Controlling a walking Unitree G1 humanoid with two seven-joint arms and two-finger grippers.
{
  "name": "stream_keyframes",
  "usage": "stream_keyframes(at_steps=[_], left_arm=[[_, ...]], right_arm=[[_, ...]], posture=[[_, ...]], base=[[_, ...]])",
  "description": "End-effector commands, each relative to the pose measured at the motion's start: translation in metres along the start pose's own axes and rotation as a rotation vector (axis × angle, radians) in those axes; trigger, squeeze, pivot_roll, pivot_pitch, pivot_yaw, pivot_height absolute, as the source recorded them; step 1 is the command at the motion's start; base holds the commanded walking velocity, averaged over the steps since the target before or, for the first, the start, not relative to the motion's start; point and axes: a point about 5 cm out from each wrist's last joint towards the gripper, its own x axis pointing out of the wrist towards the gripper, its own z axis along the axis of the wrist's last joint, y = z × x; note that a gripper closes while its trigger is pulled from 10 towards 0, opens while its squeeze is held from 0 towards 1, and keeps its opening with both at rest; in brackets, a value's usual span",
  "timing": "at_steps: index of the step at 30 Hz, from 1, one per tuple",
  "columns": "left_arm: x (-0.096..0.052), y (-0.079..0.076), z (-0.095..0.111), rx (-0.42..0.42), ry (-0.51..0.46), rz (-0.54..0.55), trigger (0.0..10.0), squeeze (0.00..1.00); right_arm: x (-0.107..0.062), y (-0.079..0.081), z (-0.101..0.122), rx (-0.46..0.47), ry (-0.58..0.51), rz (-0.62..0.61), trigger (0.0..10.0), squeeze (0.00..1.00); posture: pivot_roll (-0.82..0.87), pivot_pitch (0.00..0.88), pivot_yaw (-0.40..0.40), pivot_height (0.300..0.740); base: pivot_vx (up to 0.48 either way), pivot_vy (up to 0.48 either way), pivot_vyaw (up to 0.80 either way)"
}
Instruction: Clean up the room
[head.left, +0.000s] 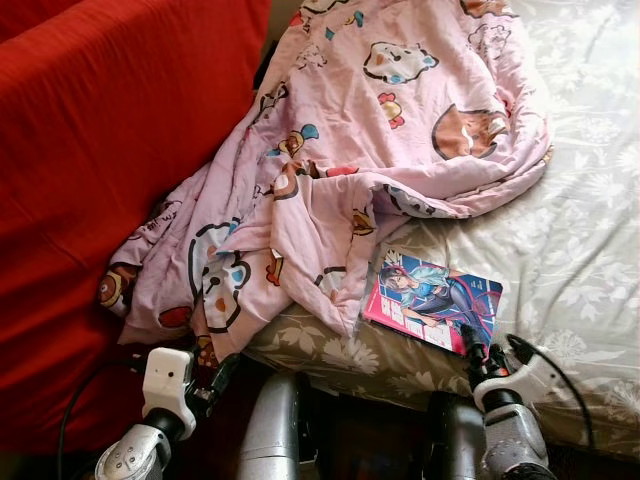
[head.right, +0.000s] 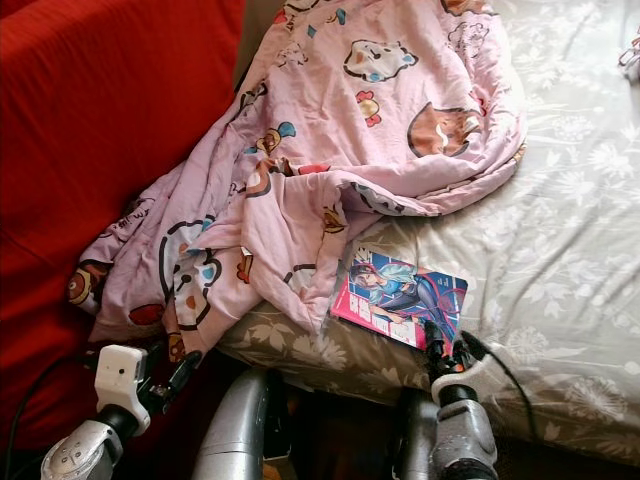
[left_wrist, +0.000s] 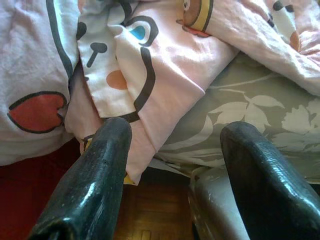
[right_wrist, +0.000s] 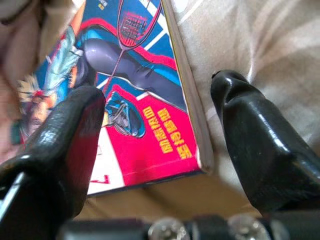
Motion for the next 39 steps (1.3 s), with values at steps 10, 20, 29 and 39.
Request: stream_keyframes(at_steps=[10,20,29,39], left_arm=[[-0.018,0.011,-0.006,-0.001,0.053,0.031,10.0,0.00],[-0.018,0.008,-0.004,-0.002,0.053,0.034,10.0,0.00],[-0.025,0.004,-0.005,0.014,0.074,0.000,10.0,0.00],[-0.027,0.005,-0.006,0.014,0.078,0.011,10.0,0.00]], right_arm=[[-0.032,-0.011,-0.061,0.209,0.215,-0.037,10.0,0.00],[-0.021,-0.004,-0.050,0.236,0.154,-0.018,10.0,0.00],[-0.007,0.009,-0.039,0.242,0.139,0.050,10.0,0.00],[-0.005,0.014,-0.043,0.259,0.150,0.052,2.4,0.00]], posture=[[0.29,0.269,0.178,0.583],[0.29,0.270,0.175,0.583],[0.30,0.269,0.172,0.583],[0.31,0.270,0.175,0.583]], base=[[0.000,0.000,0.00],[0.000,0.000,0.00],[0.000,0.000,0.00],[0.000,0.000,0.00]])
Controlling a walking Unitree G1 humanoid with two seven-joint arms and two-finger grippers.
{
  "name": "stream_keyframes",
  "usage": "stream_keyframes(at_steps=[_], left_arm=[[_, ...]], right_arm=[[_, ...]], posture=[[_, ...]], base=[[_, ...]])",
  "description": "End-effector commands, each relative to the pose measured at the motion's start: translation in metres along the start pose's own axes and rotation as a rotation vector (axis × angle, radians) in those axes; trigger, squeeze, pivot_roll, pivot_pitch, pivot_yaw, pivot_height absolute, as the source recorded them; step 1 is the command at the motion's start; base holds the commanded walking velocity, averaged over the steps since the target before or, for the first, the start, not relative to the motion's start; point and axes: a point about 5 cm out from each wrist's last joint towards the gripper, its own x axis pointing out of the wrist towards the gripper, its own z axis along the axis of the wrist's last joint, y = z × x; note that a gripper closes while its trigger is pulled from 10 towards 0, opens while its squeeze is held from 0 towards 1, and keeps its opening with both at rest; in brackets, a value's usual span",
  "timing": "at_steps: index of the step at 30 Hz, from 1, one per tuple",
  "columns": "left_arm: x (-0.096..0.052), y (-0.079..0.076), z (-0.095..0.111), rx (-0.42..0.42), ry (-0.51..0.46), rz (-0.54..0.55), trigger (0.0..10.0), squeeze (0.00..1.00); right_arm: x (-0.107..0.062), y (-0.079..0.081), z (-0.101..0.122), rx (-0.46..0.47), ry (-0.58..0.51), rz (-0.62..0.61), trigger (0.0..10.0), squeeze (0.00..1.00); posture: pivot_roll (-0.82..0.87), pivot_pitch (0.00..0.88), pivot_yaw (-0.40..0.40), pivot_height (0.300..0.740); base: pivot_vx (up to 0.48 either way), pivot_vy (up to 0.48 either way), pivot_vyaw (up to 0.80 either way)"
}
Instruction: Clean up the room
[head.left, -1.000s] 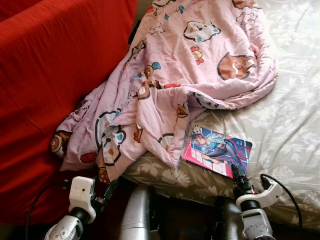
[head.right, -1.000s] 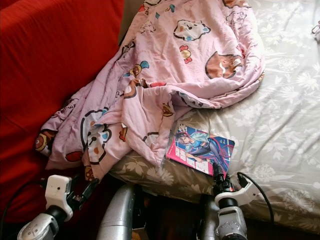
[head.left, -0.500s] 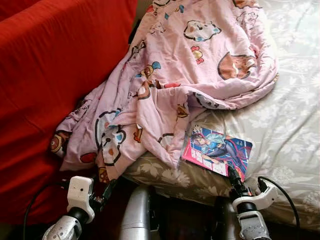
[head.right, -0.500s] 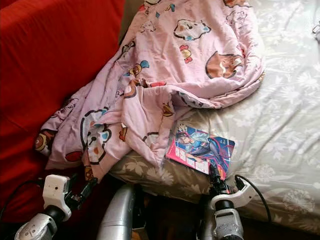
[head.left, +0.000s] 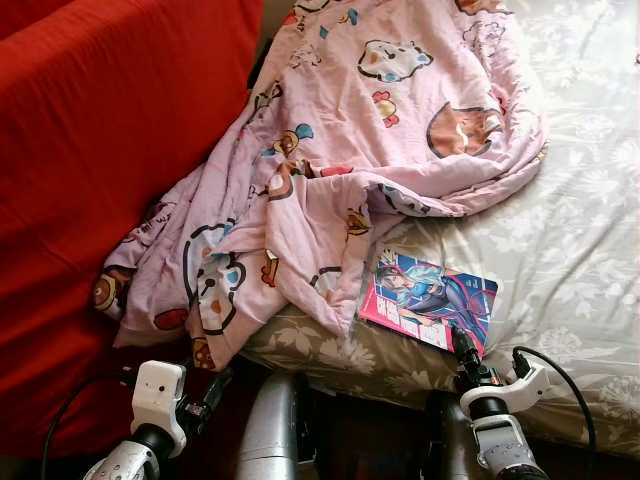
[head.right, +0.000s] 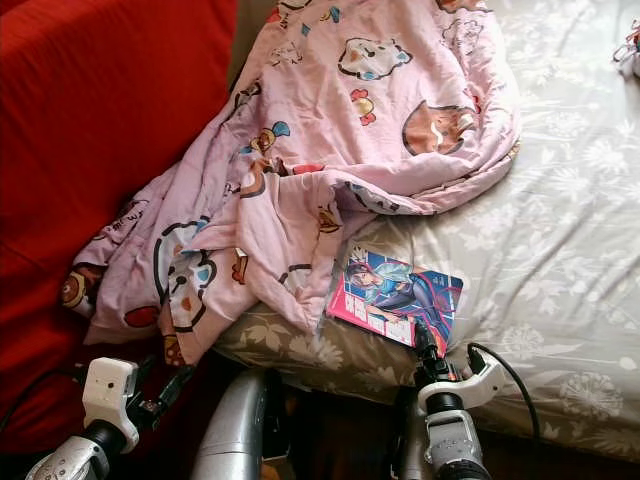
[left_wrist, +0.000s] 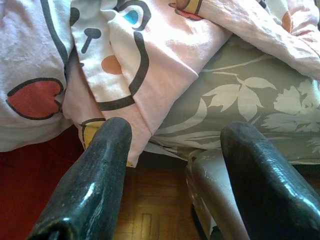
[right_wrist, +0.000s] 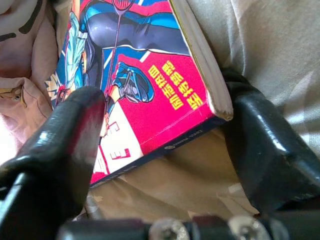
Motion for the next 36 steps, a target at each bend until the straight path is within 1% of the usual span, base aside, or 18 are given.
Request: stream_keyframes(at_steps=[1,16,23,24,26,27,30,31,32,33,36], left_arm=[[-0.007,0.004,-0.003,0.005,0.025,0.012,10.0,0.00],[-0.005,0.003,-0.005,0.009,0.032,0.003,10.0,0.00],[0.000,0.002,-0.006,0.005,0.029,0.012,10.0,0.00],[0.002,0.002,-0.007,0.001,0.023,0.015,10.0,0.00],[0.006,0.002,-0.007,-0.003,0.018,0.022,10.0,0.00],[0.010,0.002,-0.007,-0.008,0.011,0.029,10.0,0.00],[0.013,0.002,-0.007,-0.010,0.009,0.033,10.0,0.00],[0.013,0.002,-0.007,-0.010,0.009,0.033,10.0,0.00],[0.016,0.002,-0.007,-0.017,0.001,0.041,10.0,0.00],[0.017,0.001,-0.007,-0.020,-0.004,0.047,10.0,0.00],[0.022,-0.001,-0.008,-0.034,-0.017,0.059,10.0,0.00]], right_arm=[[-0.003,0.002,-0.026,0.048,0.096,-0.010,0.0,0.00],[0.000,0.004,-0.023,0.047,0.083,-0.004,0.0,0.00],[-0.001,0.003,-0.021,0.037,0.067,-0.022,0.0,0.00],[-0.001,0.000,-0.017,0.025,0.028,-0.067,0.0,0.00],[0.000,-0.001,-0.011,0.037,-0.023,-0.085,0.0,0.00],[0.000,-0.002,-0.008,0.026,-0.052,-0.094,0.0,0.00],[0.000,-0.002,-0.005,0.010,-0.066,-0.103,0.0,0.00],[0.000,-0.002,-0.005,0.010,-0.066,-0.103,0.0,0.00],[0.000,-0.002,-0.001,-0.002,-0.098,-0.104,0.0,0.00],[0.000,-0.002,0.001,-0.009,-0.110,-0.097,0.0,0.00],[0.002,0.005,0.009,-0.025,-0.169,-0.036,0.0,0.00]], posture=[[0.31,0.272,0.173,0.583],[0.30,0.256,0.170,0.583],[0.29,0.238,0.156,0.583],[0.29,0.231,0.153,0.583],[0.28,0.217,0.146,0.583],[0.27,0.205,0.137,0.583],[0.27,0.198,0.129,0.583],[0.27,0.198,0.129,0.583],[0.25,0.178,0.111,0.583],[0.25,0.178,0.111,0.583],[0.23,0.154,0.087,0.583]], base=[[0.000,0.000,0.00],[0.000,0.000,0.00],[0.000,0.000,0.00],[0.000,0.000,0.00],[0.000,0.000,0.00],[0.000,0.000,0.00],[0.000,0.000,0.00],[0.000,0.000,0.00],[0.000,0.000,0.00],[0.000,0.000,0.00],[0.000,0.000,0.00]])
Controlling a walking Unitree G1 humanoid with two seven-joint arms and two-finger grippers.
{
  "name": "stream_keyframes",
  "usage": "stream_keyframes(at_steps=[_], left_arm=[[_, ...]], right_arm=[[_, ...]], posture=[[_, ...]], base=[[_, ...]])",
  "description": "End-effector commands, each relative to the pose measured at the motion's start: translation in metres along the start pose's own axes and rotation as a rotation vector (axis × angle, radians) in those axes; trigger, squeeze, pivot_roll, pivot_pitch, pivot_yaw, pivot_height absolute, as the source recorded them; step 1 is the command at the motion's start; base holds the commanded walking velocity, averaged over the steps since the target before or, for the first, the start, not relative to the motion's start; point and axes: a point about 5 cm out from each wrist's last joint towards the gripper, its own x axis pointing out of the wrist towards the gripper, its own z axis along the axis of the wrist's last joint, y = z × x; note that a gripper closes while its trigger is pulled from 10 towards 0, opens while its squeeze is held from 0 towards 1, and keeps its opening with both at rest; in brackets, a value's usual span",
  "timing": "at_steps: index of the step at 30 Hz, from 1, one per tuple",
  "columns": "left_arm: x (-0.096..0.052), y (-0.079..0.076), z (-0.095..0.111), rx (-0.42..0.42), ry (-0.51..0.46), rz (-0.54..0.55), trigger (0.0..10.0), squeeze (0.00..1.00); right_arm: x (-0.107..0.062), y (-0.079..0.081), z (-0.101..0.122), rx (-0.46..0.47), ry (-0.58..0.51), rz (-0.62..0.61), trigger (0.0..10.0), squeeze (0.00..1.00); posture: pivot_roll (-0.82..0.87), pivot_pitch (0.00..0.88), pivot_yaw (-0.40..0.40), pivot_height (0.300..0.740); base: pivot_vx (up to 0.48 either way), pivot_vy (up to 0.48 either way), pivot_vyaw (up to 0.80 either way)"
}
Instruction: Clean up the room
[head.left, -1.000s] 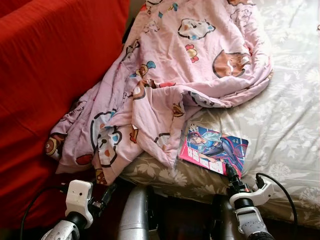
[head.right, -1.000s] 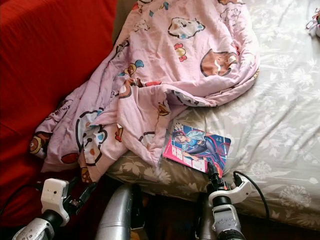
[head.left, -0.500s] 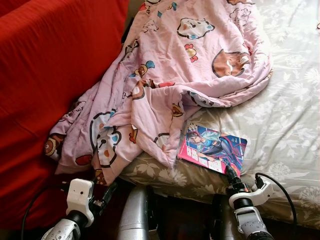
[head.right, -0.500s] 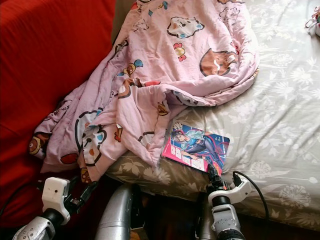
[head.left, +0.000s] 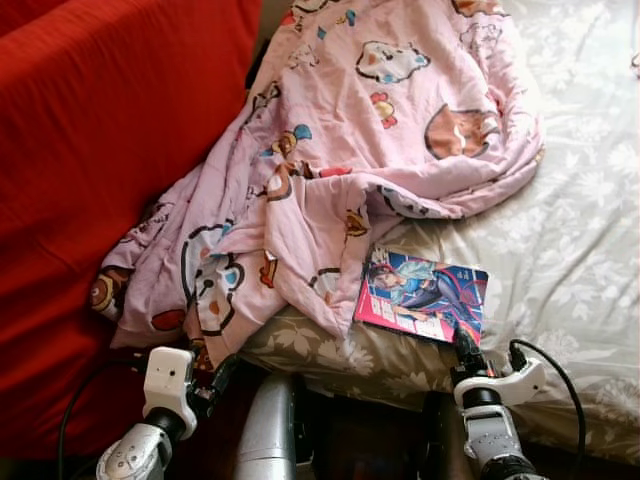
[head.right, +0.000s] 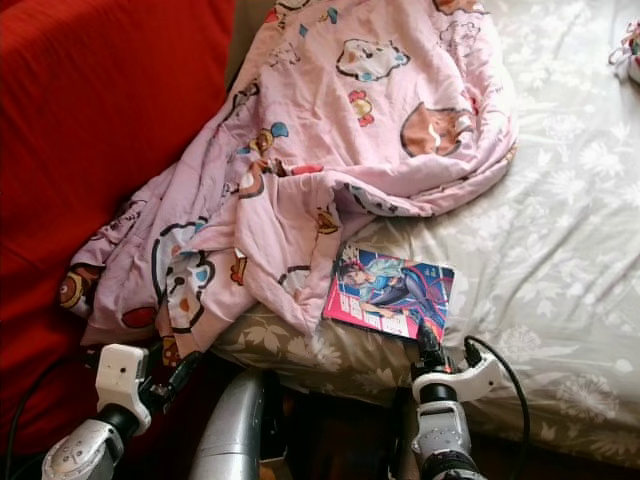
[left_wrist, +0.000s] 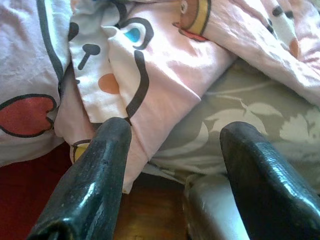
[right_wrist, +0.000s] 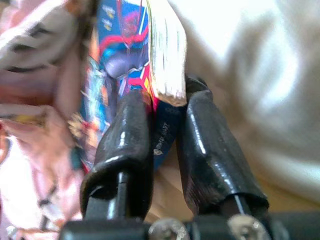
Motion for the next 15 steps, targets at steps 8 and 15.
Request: stream_keyframes(at_steps=[8,15], left_arm=[[0.007,-0.002,-0.013,-0.023,0.020,0.038,10.0,0.00],[0.022,-0.005,-0.016,-0.072,0.011,0.067,10.0,0.00]], right_arm=[[-0.013,-0.007,0.018,-0.097,-0.149,-0.046,0.0,0.00],[-0.021,0.012,0.021,-0.341,-0.120,0.046,6.6,0.00]], posture=[[0.17,0.106,0.046,0.583],[0.12,0.068,0.019,0.583]], base=[[0.000,0.000,0.00],[0.000,0.000,0.00]])
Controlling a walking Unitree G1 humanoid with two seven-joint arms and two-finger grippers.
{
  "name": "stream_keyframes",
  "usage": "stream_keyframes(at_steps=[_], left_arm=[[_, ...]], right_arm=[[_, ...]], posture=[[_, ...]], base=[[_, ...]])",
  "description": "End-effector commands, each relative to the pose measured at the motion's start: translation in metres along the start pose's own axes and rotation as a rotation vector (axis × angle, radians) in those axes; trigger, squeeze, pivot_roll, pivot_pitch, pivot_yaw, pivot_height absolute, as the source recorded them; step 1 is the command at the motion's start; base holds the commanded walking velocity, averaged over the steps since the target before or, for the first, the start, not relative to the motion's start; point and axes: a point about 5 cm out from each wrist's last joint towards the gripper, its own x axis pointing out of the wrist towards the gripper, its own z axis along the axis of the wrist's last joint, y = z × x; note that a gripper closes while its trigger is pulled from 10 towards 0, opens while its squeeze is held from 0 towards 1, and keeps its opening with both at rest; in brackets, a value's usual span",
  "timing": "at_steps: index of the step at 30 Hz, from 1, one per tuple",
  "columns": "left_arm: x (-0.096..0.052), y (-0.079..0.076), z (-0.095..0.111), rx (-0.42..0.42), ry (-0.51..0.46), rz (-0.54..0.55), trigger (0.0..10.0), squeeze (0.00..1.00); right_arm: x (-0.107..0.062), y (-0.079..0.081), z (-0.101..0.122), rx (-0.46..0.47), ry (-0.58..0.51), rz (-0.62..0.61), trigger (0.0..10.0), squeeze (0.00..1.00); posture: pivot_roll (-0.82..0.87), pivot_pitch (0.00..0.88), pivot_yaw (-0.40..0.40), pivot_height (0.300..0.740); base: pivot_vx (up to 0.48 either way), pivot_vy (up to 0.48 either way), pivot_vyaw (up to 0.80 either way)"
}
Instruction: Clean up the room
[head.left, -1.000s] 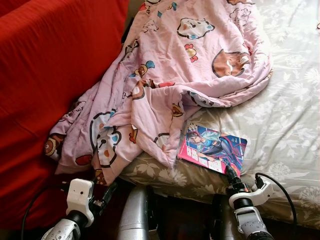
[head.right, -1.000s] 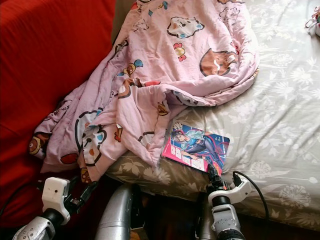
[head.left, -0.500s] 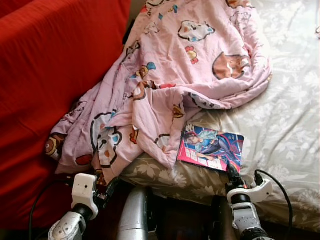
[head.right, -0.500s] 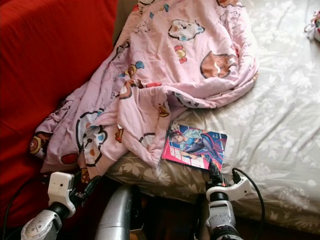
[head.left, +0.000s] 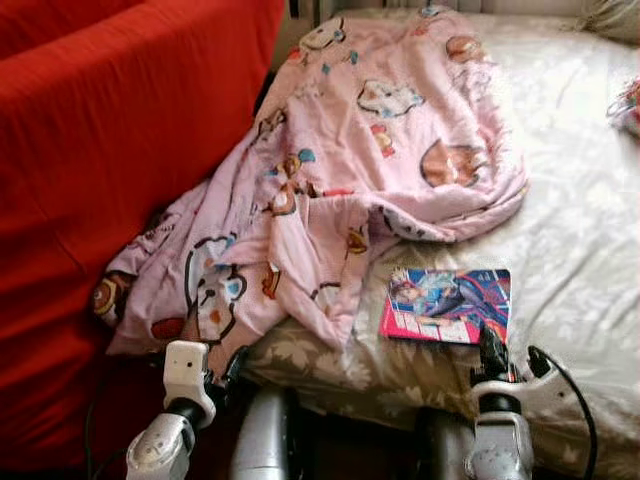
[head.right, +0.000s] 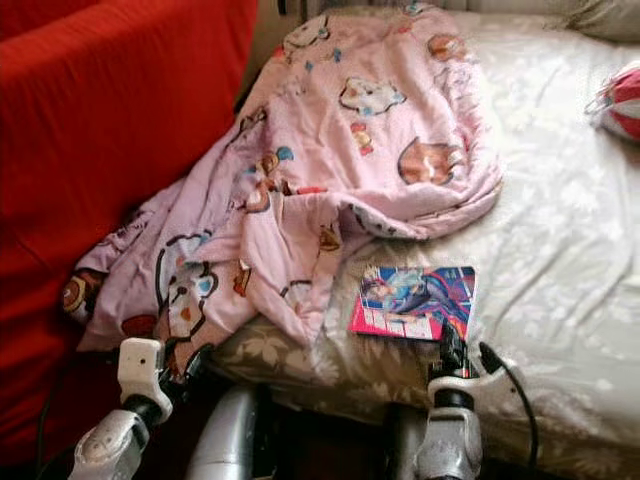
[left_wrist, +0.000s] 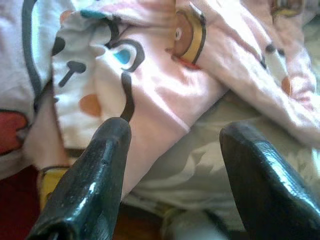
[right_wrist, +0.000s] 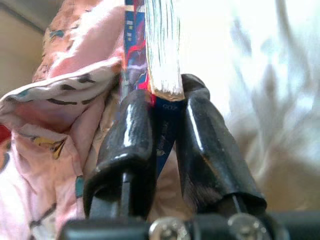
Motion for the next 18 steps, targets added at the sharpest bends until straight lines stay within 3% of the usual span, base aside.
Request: stream_keyframes(at_steps=[1,4,6,8,10,13,18], left_arm=[[-0.001,0.003,-0.005,-0.018,0.014,0.029,10.0,0.00],[0.004,-0.001,-0.006,-0.043,0.013,0.034,10.0,0.00],[0.005,-0.002,-0.007,-0.051,0.012,0.037,10.0,0.00],[0.010,-0.006,-0.011,-0.094,0.019,0.064,10.0,0.00],[0.010,-0.005,-0.014,-0.111,0.031,0.082,10.0,0.00],[0.008,-0.003,-0.021,-0.124,0.052,0.108,10.0,0.00],[0.003,0.002,-0.038,-0.154,0.117,0.156,10.0,0.00]], right_arm=[[0.002,0.008,0.007,-0.112,0.001,0.052,10.0,0.00],[0.006,0.019,0.013,-0.248,0.046,0.146,10.0,0.00],[0.008,0.021,0.014,-0.279,0.063,0.158,10.0,0.00],[0.009,0.025,0.010,-0.418,0.120,0.216,10.0,0.00],[0.009,0.026,0.008,-0.487,0.139,0.252,10.0,0.00],[0.010,0.027,0.009,-0.461,0.135,0.226,10.0,0.00],[0.014,0.033,0.012,-0.516,0.133,0.191,10.0,0.00]], posture=[[0.10,0.055,0.013,0.583],[0.07,0.033,-0.004,0.583],[0.07,0.033,-0.004,0.583],[0.08,0.010,-0.032,0.588],[0.08,0.007,-0.035,0.598],[0.07,0.000,-0.051,0.613],[0.06,0.000,-0.057,0.643]], base=[[0.000,0.000,0.00],[0.000,0.000,0.00],[0.000,0.000,0.00],[0.000,0.000,0.00],[0.000,0.000,0.00],[0.000,0.000,0.00],[0.000,0.000,0.00]])
